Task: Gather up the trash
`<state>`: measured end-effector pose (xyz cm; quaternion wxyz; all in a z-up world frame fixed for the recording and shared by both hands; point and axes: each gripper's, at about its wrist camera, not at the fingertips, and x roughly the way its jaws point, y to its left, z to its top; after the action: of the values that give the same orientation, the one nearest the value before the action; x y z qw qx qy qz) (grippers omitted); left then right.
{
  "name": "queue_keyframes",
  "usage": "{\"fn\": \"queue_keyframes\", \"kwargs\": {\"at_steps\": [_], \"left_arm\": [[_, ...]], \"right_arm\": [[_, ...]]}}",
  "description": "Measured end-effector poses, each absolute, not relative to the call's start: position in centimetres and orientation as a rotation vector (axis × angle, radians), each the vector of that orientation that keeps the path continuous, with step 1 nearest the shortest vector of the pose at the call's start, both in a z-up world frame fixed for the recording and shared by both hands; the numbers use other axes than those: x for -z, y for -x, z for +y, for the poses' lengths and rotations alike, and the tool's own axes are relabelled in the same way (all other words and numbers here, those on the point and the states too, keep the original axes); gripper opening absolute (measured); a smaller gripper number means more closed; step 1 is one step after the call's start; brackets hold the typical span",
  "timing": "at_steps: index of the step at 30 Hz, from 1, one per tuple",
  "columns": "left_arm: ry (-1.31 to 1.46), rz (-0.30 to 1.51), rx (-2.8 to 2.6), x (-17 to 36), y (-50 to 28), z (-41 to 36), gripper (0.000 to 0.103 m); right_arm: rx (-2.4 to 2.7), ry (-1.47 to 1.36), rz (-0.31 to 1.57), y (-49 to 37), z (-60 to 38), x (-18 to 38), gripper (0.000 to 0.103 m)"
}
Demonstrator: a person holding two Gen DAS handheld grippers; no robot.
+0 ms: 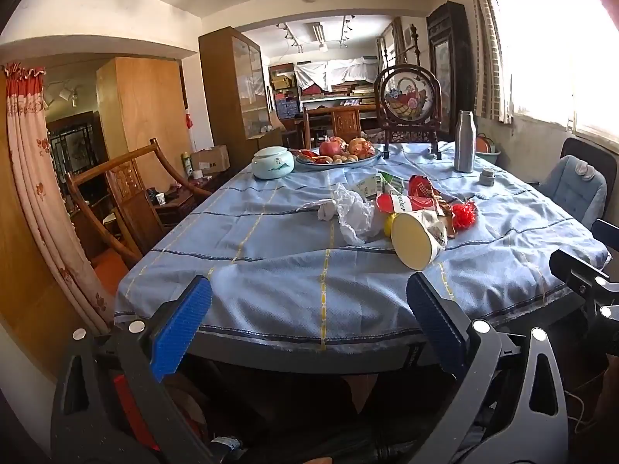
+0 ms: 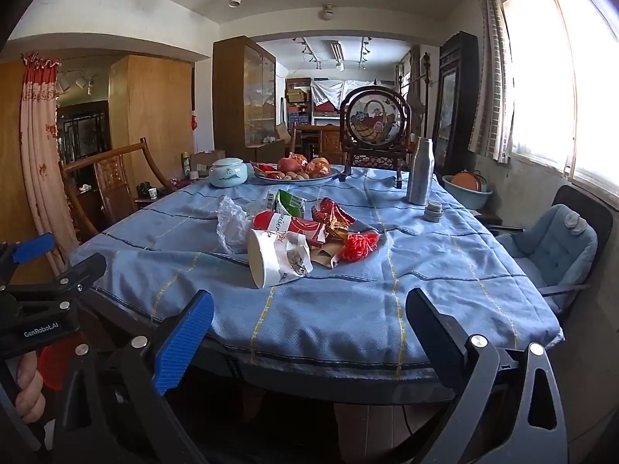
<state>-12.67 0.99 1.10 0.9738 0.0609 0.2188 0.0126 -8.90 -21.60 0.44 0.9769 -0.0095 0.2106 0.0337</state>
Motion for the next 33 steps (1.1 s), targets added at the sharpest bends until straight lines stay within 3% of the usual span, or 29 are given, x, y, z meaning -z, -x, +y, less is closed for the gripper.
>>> {"fn": "queue_keyframes", "kwargs": {"at_steps": [33], "left_arm": [[-0.127,0.447,-0.026,-1.0,12.6,0.9,0.096]], "right_arm": [[-0.08,-0.017,0.421,9.1,-21.8,-1.6,0.098]]}}
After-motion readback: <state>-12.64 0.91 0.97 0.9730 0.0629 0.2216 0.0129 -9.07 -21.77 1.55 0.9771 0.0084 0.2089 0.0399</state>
